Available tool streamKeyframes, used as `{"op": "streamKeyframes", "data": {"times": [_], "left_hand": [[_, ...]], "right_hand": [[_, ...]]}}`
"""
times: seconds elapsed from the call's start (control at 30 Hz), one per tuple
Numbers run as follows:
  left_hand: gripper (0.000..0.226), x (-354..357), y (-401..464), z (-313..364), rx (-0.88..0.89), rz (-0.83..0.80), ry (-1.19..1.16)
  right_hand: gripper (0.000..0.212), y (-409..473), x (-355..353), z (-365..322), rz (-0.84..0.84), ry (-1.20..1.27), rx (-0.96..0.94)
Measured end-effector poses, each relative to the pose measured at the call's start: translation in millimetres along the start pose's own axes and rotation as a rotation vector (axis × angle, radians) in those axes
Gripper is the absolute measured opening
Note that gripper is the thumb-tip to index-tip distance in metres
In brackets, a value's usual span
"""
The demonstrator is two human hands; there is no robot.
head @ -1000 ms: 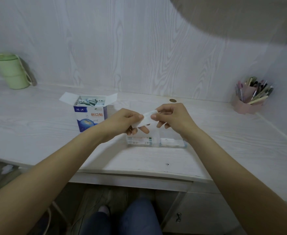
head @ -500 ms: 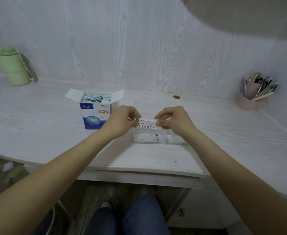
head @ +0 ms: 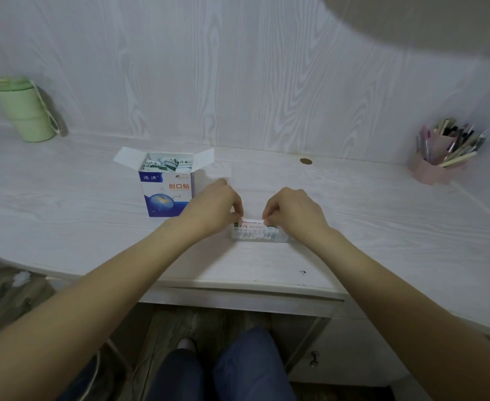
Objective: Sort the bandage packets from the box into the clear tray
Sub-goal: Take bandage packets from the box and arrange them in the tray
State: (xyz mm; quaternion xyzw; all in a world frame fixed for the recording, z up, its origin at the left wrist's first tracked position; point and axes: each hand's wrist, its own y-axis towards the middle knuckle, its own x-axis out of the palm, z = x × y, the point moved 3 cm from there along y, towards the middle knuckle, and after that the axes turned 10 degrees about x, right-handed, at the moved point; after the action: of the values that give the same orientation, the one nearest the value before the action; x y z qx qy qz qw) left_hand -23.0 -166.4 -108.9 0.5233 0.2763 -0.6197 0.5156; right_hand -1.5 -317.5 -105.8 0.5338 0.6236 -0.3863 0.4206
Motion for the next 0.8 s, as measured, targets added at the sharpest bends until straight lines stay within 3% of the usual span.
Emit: {"op": "streamKeyframes", "data": {"times": [0.23,0.43,0.57,0.8], "left_hand": [[0.017,2,5,5,-0.046,-0.126,0.046],[0.018,2,6,6,-0.051,-0.143,0.035],[0.013,-4,2,3,-0.036,-0.061,-0.015],[0.019,-41,-20,7,0.033,0.192,-0.034]], "right_hand": [[0.017,-3,0,-3,0.027,-0.151,-0.028],[0.014,-5,0,-2,0.016,-0.127,-0.041],[0.005,-4,-8,0,0.024,-0.103,-0.015],[0.017,0,-25,-16,0.104,0.071,-0.036]]}}
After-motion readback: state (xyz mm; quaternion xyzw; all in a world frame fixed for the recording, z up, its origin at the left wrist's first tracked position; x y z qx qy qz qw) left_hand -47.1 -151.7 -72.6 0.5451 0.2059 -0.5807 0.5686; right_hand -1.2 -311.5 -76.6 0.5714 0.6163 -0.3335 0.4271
